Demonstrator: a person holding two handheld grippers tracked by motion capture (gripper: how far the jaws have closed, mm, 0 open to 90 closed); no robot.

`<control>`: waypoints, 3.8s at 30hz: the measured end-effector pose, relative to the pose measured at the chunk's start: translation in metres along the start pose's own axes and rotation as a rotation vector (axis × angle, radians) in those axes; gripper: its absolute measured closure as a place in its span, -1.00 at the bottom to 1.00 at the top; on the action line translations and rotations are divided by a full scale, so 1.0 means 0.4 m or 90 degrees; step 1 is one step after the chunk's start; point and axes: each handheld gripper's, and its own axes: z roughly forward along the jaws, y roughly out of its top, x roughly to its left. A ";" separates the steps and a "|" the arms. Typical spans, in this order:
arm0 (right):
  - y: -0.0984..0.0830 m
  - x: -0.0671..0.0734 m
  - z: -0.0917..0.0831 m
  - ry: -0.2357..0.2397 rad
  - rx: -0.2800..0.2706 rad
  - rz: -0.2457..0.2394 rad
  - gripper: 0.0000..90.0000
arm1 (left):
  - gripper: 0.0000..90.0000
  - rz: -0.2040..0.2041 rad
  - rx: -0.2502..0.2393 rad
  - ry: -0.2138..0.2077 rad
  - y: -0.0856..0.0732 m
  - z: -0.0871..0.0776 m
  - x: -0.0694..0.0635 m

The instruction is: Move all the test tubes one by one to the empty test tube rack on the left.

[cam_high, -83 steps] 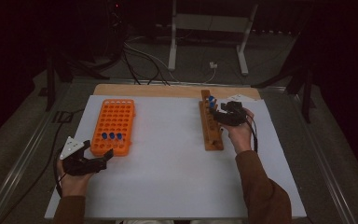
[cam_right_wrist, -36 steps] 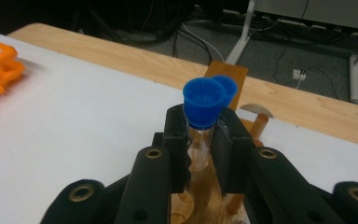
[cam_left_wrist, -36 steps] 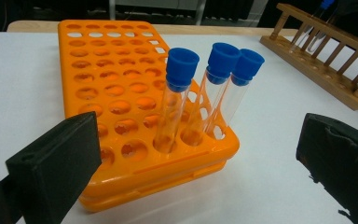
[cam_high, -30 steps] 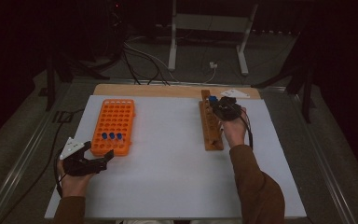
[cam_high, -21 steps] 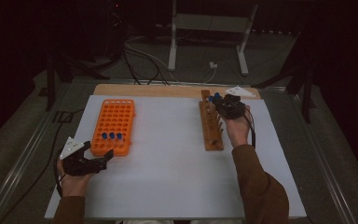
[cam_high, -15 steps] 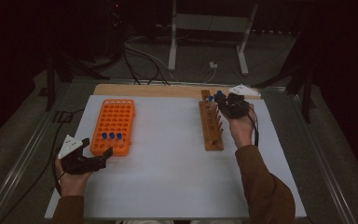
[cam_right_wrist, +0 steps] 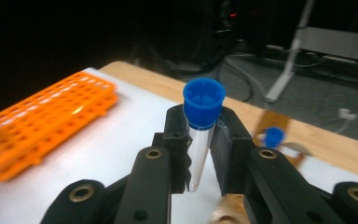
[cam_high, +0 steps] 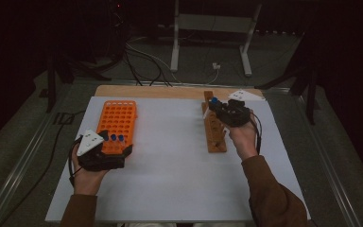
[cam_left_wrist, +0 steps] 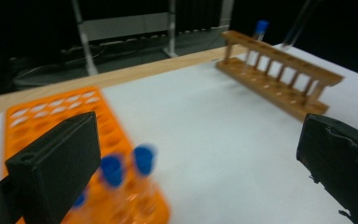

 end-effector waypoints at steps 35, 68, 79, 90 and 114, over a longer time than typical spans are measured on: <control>-0.034 0.247 0.067 0.194 0.074 -0.035 0.71 | 0.41 0.087 0.051 -0.126 0.041 0.238 -0.170; -0.051 0.170 0.039 0.142 0.068 -0.037 -0.76 | 0.74 0.051 0.027 -0.105 0.056 0.186 -0.103; -0.093 0.090 0.004 0.084 0.064 -0.036 -1.00 | 0.74 0.012 0.026 -0.085 0.057 0.136 -0.040; -0.115 0.042 -0.032 0.046 0.039 -0.014 -1.00 | 0.74 -0.012 0.005 -0.077 0.053 0.098 -0.004; -0.161 -0.037 -0.092 -0.005 0.032 0.010 -1.00 | 0.74 -0.053 -0.025 0.005 0.021 -0.063 0.119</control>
